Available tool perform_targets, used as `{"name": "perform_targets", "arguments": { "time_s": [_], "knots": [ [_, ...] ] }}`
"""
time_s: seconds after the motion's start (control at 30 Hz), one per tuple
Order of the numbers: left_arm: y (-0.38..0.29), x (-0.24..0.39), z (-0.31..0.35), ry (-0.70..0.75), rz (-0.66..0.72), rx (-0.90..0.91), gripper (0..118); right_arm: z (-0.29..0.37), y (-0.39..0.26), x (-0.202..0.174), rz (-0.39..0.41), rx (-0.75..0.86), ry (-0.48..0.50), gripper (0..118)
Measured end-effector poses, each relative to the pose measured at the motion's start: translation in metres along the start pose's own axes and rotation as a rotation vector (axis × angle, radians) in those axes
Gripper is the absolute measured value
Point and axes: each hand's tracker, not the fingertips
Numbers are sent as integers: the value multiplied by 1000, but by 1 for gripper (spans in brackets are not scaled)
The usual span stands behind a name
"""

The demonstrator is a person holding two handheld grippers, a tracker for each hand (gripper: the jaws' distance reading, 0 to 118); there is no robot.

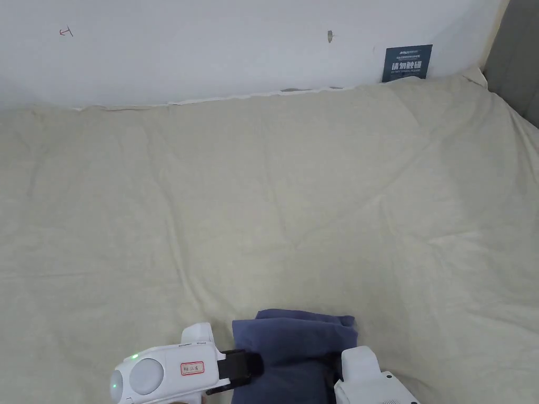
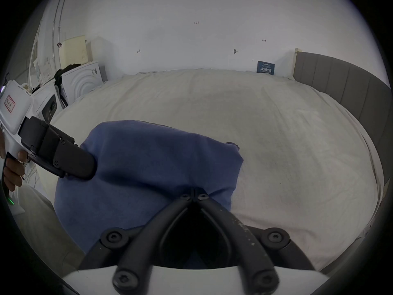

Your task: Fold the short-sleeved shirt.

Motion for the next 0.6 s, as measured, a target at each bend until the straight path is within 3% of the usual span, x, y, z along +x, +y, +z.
{"name": "perform_targets", "arguments": {
  "time_s": [0.2,0.3,0.6],
  "knots": [
    [0,22,23,64,-113,68,18,12,23,-5,22,-22,4,2],
    [15,15,46,165,-169,119,18,24,41,-10,8,60,19,2],
    [80,-98,156,516,-142,211,18,36,91,-26,78,168,36,2]
  ]
}}
